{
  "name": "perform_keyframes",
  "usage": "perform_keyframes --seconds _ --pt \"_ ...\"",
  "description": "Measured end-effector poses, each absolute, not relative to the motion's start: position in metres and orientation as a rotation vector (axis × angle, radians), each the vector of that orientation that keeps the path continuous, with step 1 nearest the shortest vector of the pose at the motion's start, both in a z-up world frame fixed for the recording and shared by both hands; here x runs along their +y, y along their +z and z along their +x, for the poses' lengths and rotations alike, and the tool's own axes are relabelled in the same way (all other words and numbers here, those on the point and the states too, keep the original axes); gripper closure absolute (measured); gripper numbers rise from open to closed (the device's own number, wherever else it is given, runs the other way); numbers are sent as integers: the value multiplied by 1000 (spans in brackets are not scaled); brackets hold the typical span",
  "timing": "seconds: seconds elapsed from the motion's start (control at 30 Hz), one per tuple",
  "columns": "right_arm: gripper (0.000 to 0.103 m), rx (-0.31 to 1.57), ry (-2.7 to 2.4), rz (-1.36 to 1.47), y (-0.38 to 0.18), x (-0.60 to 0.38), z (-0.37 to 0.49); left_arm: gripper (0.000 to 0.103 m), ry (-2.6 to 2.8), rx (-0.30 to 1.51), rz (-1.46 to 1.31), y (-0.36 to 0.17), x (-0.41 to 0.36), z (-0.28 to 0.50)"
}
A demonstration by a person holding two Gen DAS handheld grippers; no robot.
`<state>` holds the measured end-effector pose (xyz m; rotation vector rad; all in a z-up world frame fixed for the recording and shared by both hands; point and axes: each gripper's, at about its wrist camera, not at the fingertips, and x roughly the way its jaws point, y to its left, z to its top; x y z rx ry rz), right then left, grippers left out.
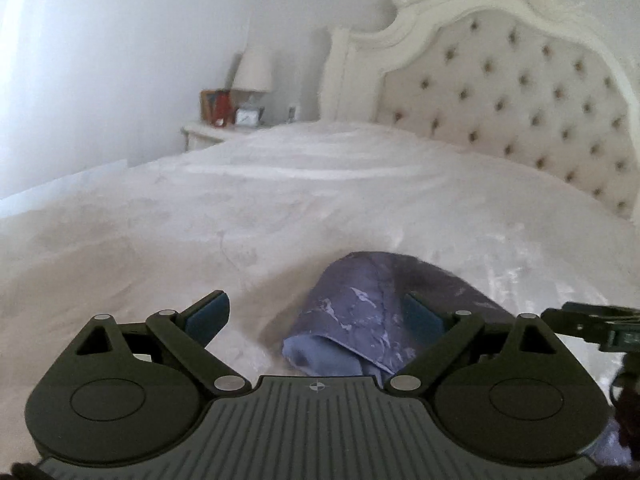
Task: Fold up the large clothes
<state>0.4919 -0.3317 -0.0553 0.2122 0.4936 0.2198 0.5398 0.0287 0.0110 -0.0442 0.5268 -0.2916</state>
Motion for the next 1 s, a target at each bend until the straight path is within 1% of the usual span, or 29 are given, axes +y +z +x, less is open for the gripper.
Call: perform_keyframes --seconds 0.13,0.17,0.2,0.23,0.27,0.3,0.37,0.43,0.53,0.63,0.7,0.77,0.8,1.0 --pt "6 535 202 178 -60 -313 521 9 -229 580 -34 -10 17 557" --pt "8 560 191 194 -66 -314 526 9 -212 600 -45 -17 17 562" --pt "17 585 176 206 -73 -316 531 9 -182 625 -66 -25 20 567" --pt "23 622 156 216 -82 -319 537 9 -151 651 -91 -32 25 571" --pt "34 653 142 226 -90 -322 540 9 -127 687 -118 -42 29 576" --pt "41 683 131 237 -99 -327 540 9 -104 733 -140 -54 35 582" --pt "43 728 128 263 -117 -335 542 9 -72 782 -178 -72 45 587" --pt "43 733 141 282 -127 -340 541 7 -95 776 -195 -85 52 584" --pt "43 739 153 296 -128 -343 541 7 -101 742 -132 -89 47 579" --pt "29 741 181 298 -118 -347 543 7 -97 708 -117 -93 47 574" --pt "17 706 219 318 -106 -351 542 7 -97 697 -115 -94 46 569" --pt "12 670 230 355 -95 -356 546 7 -100 697 -119 -94 47 571" --pt "10 663 235 376 -92 -359 550 7 -101 697 -122 -93 47 571" --pt "11 728 220 380 -89 -351 588 7 -100 697 -120 -91 46 568"
